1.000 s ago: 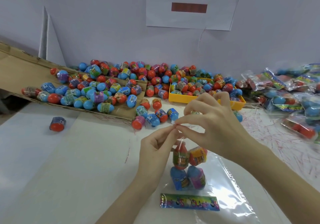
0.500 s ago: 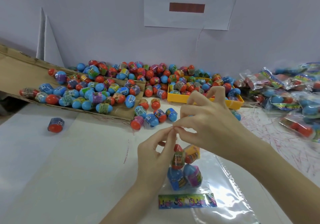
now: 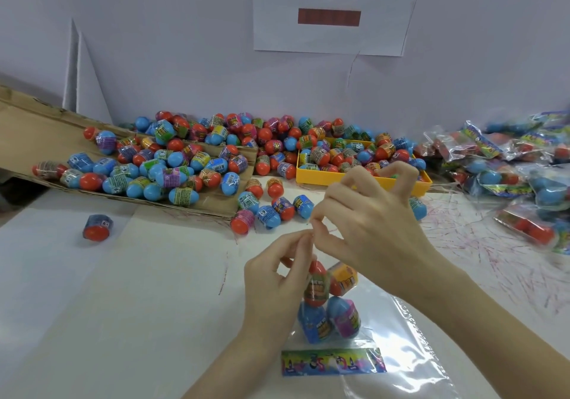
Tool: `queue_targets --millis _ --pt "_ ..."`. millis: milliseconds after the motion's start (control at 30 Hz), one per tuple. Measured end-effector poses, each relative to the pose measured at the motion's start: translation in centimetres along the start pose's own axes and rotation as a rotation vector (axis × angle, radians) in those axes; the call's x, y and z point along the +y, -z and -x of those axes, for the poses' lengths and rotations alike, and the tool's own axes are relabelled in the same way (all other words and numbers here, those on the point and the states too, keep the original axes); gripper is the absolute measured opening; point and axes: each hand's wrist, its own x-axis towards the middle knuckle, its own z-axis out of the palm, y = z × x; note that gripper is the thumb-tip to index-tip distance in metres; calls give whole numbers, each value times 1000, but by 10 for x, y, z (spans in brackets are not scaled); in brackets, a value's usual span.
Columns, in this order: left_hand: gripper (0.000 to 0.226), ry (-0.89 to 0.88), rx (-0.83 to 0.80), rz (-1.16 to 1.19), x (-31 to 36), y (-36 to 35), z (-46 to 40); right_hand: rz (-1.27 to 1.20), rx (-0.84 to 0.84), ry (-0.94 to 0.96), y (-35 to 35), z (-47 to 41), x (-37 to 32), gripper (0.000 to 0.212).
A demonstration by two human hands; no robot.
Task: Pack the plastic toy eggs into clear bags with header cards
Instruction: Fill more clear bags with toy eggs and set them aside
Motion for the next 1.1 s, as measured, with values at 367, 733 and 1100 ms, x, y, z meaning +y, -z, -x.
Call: queue_targets --millis 367,733,1100 --pt "28 121 -2 25 0 -1 1 -214 140 -418 -13 15 0 17" --pt "24 210 77 116 -1 1 -3 -286 -199 -1089 -1 44 132 21" --pt "23 229 87 150 -2 2 -5 -1057 -750 -1134 24 63 156 87"
